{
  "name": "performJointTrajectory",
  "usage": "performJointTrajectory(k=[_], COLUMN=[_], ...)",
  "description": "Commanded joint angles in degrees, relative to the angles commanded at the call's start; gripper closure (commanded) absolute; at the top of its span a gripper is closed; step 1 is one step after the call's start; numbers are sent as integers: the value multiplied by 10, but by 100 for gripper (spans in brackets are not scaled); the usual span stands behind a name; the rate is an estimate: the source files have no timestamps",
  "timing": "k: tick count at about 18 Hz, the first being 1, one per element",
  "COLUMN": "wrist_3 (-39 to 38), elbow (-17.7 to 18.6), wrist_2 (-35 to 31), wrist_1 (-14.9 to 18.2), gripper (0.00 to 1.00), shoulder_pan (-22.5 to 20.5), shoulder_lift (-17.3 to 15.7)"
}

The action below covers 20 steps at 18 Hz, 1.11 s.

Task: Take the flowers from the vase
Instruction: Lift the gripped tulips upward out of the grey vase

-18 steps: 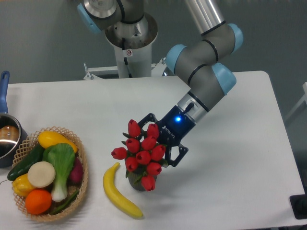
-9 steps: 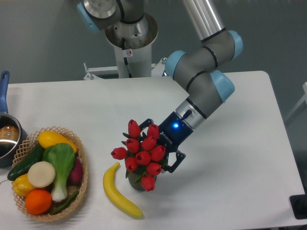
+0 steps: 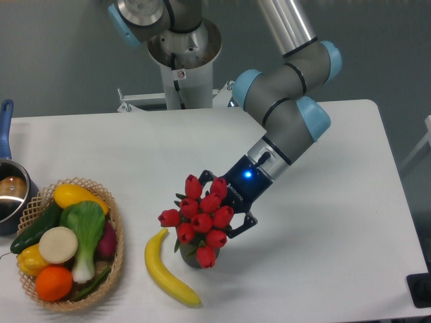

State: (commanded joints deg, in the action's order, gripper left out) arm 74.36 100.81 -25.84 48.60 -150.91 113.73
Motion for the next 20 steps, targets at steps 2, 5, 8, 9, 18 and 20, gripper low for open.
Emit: performJointTrajectory(k=[2, 5, 8, 9, 18, 20], wrist_3=[1, -3, -4, -4, -54, -60], elbow=[1, 1, 5, 8, 11, 11], wrist_2=[-1, 0, 1, 1, 16, 18], wrist_1=[0, 1, 1, 1, 1, 1], gripper=[50, 52, 52, 52, 52, 52], shoulder_pan=[-1, -3, -2, -1, 4, 3], shoulder_lift=[0, -3, -4, -4, -52, -66])
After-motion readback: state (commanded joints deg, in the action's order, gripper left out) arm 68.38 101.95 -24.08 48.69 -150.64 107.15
